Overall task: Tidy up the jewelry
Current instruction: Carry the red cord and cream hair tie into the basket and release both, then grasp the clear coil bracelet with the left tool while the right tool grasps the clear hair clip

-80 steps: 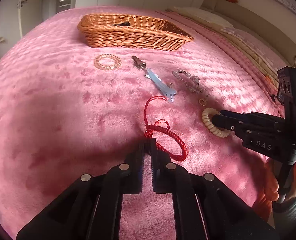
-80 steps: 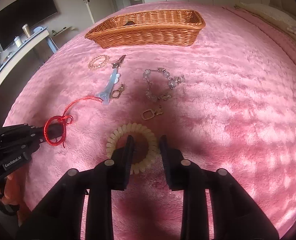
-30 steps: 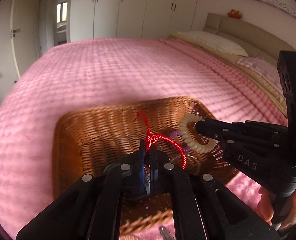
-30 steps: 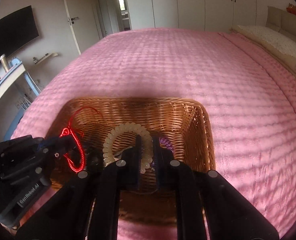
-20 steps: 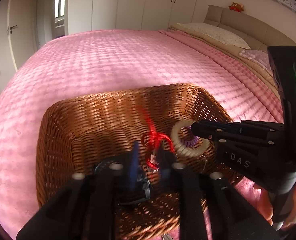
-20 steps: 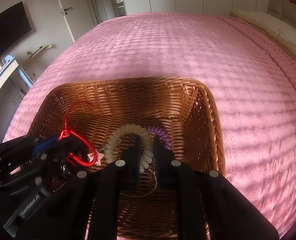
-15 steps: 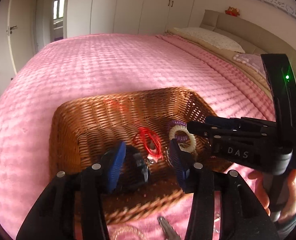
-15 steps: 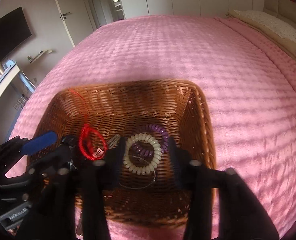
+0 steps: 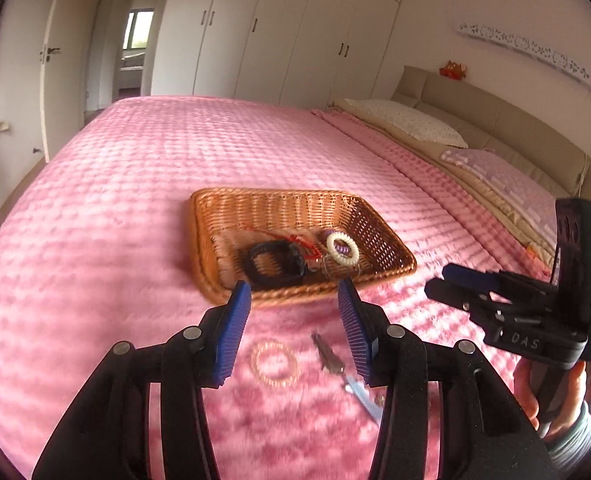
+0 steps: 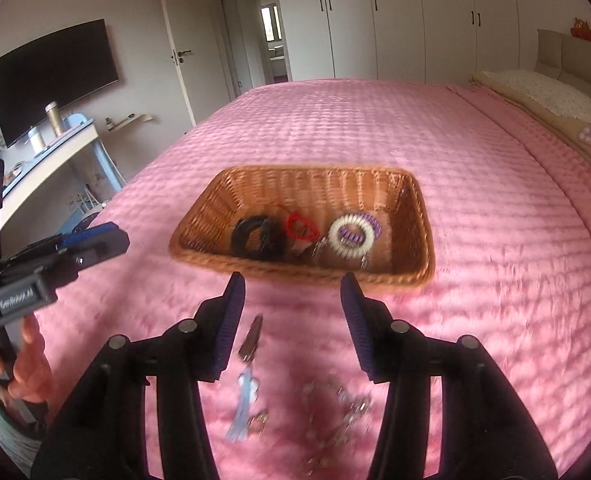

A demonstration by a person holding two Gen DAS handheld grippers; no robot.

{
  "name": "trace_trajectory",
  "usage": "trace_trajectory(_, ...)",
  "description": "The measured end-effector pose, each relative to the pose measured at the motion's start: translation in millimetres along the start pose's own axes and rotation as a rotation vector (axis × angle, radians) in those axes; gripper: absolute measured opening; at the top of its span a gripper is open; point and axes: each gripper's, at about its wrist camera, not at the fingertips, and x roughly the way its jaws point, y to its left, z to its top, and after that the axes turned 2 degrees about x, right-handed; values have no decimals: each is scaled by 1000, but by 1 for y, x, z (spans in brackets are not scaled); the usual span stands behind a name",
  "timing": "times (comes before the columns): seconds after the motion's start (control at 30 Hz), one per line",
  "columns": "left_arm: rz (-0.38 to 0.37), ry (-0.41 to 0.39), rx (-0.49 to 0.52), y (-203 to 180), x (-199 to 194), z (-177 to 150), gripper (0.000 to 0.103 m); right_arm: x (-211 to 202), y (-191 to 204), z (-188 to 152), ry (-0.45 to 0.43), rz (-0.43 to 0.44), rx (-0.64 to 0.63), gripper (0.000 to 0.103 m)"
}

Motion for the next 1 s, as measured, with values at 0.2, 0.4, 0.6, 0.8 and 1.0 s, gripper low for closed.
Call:
trace_trajectory(0.2,-5,37,-62,17,2,-33,44,0,15,-51,60,25,31,46)
trace_trajectory(0.4,-12,134,-112,34,36,-53,44,11,27,-97,104,21,18,46)
trace_trajectory(0.6,-4,216,-84,30,71,-61,44,20,38,-114,119,12,-15,34)
trace_trajectory(0.8,48,246,-74,33,92,-61,38,34,43,-112,164,27,-22,22)
trace_trajectory(1.0,97,257,-39,29,96,-67,34,53,41,-111,207,-7,-11,19)
